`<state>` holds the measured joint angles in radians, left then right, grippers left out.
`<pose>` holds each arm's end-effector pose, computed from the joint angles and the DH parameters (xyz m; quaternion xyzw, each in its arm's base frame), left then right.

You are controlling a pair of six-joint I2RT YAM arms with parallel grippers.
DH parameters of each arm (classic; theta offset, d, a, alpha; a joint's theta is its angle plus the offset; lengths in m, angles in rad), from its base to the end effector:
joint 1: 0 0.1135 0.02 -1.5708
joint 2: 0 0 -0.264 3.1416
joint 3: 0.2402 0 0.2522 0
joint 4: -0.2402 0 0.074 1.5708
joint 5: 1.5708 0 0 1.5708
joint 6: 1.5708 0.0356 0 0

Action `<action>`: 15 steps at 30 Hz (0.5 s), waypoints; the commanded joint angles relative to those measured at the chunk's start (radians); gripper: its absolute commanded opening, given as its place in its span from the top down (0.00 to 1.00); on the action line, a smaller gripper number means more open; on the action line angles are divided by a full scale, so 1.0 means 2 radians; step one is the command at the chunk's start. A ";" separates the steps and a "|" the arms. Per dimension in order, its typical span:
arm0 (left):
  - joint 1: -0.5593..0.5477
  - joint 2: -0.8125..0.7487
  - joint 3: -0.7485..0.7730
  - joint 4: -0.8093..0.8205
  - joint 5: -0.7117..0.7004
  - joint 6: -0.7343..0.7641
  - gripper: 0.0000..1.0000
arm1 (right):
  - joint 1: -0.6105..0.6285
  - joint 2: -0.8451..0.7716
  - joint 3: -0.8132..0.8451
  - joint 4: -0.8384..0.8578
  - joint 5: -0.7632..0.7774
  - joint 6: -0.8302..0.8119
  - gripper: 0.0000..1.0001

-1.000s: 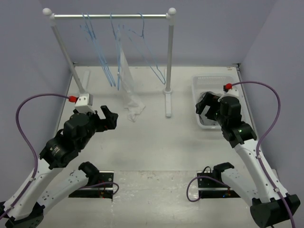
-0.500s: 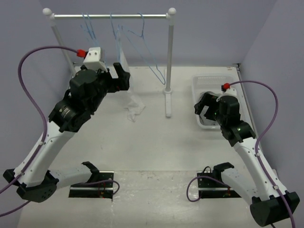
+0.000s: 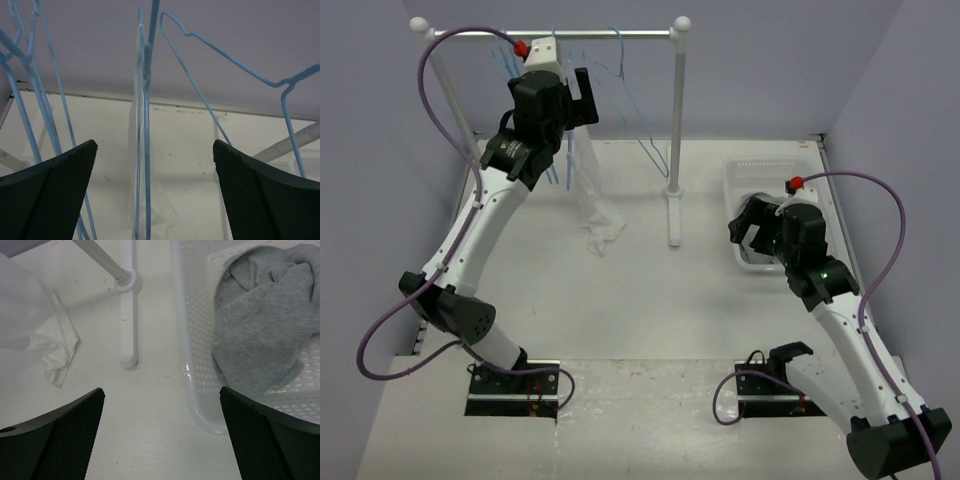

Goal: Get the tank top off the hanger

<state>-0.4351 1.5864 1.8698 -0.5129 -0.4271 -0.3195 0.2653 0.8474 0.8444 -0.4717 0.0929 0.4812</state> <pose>0.3201 -0.1325 0.4794 -0.0873 0.7720 -0.0694 0.6258 0.1820 0.0460 0.3206 0.1159 0.8451 0.1529 0.4991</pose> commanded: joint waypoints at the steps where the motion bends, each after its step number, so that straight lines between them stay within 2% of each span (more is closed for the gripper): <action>1: 0.005 0.023 0.042 0.051 0.016 0.031 0.00 | -0.001 -0.006 0.001 0.008 0.000 -0.010 0.01; 7: 0.015 0.091 0.099 0.052 0.017 0.058 0.10 | -0.001 0.003 0.002 0.007 -0.002 -0.014 0.01; 8: 0.016 0.098 0.113 0.049 0.013 0.058 0.17 | -0.001 0.006 0.003 0.004 -0.003 -0.014 0.01; 10: 0.017 0.109 0.119 0.052 0.003 0.062 0.22 | -0.001 0.012 0.007 -0.002 0.003 -0.014 0.01; 11: 0.018 0.113 0.120 0.057 -0.005 0.062 0.31 | -0.001 0.014 0.009 -0.006 0.005 -0.014 0.01; 13: 0.017 0.116 0.119 0.061 -0.010 0.067 0.36 | -0.001 0.018 0.011 -0.008 0.010 -0.014 0.01; 14: 0.018 0.117 0.117 0.062 -0.017 0.066 0.46 | -0.001 0.020 0.012 -0.009 0.011 -0.014 0.01; 15: 0.017 0.118 0.115 0.068 -0.026 0.069 0.50 | -0.001 0.020 0.012 -0.008 0.011 -0.014 0.01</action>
<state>-0.4068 1.8282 2.0598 -0.4431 -0.4252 -0.2173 0.2653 0.8829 0.8444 -0.4824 0.0940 0.4667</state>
